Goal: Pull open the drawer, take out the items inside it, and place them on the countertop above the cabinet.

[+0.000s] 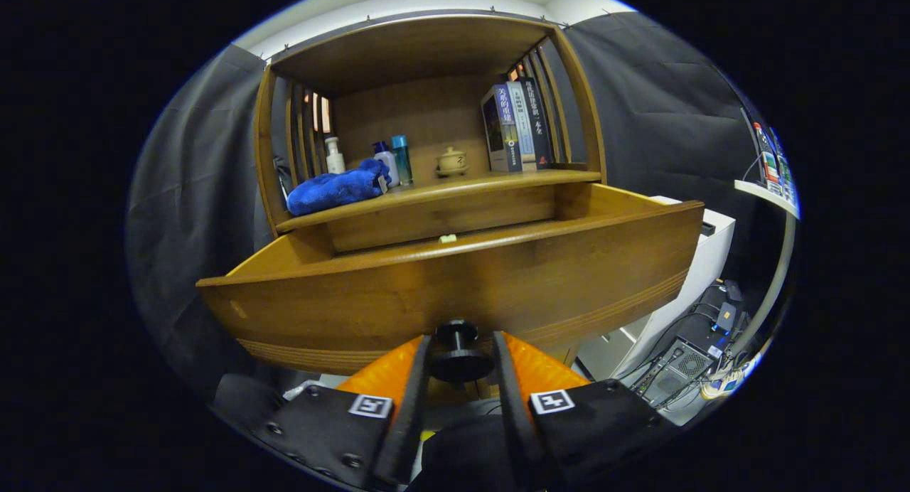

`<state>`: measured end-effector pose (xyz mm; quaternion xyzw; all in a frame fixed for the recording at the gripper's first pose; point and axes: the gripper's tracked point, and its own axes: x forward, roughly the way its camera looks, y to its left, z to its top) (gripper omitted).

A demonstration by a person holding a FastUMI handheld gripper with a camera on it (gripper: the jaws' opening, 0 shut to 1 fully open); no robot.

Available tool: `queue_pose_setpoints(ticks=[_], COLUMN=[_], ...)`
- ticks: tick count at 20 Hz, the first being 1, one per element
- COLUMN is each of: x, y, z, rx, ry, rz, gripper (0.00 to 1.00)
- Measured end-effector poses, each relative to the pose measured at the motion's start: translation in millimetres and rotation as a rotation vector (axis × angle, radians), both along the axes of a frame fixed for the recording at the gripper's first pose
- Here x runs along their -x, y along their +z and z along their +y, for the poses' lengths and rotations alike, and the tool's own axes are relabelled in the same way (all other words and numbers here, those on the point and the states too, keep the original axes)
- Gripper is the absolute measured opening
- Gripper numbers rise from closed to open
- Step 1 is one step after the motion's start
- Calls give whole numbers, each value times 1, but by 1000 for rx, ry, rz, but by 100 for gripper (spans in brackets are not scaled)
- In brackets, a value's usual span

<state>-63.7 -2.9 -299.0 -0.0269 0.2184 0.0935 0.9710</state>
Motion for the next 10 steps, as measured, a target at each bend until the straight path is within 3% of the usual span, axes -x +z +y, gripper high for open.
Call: queue_pose_setpoints(ticks=[3, 10], x=[3, -25], y=[38, 101], z=[20, 49], rx=[-50, -42], ry=[47, 99], rz=[-56, -146], gripper=[98, 98])
